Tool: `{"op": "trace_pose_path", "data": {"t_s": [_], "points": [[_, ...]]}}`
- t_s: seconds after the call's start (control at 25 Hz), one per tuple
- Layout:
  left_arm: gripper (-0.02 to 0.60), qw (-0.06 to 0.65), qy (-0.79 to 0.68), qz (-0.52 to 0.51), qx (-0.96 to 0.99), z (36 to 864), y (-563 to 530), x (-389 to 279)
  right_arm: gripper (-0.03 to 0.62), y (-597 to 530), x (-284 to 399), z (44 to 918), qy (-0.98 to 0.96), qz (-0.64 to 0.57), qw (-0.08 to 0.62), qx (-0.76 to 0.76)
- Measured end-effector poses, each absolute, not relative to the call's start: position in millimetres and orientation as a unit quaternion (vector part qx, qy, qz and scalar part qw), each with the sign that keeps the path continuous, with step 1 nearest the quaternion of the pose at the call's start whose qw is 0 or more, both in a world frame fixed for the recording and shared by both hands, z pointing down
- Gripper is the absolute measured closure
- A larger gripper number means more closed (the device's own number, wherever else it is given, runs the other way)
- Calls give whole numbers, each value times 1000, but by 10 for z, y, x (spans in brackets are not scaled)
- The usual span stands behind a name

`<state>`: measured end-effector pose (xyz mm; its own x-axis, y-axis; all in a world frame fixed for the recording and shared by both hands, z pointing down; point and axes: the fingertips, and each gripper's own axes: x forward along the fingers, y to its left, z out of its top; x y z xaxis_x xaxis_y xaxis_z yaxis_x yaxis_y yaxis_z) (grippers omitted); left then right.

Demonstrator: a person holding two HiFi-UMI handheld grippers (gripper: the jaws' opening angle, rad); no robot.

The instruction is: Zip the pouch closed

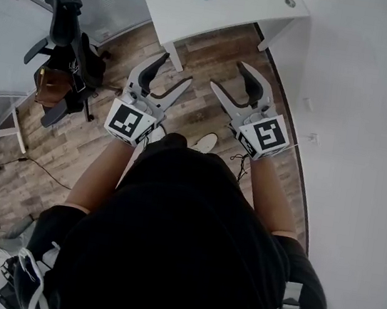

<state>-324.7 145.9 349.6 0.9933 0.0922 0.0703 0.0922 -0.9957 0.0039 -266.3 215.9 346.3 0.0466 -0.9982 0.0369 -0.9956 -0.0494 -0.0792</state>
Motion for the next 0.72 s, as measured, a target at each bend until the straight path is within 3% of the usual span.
{"op": "trace_pose_path", "data": {"t_s": [0.72], "points": [[292, -3, 37, 44, 998, 3602, 1782, -2496, 295, 2428, -1958, 3592, 697, -52, 10, -715]]}}
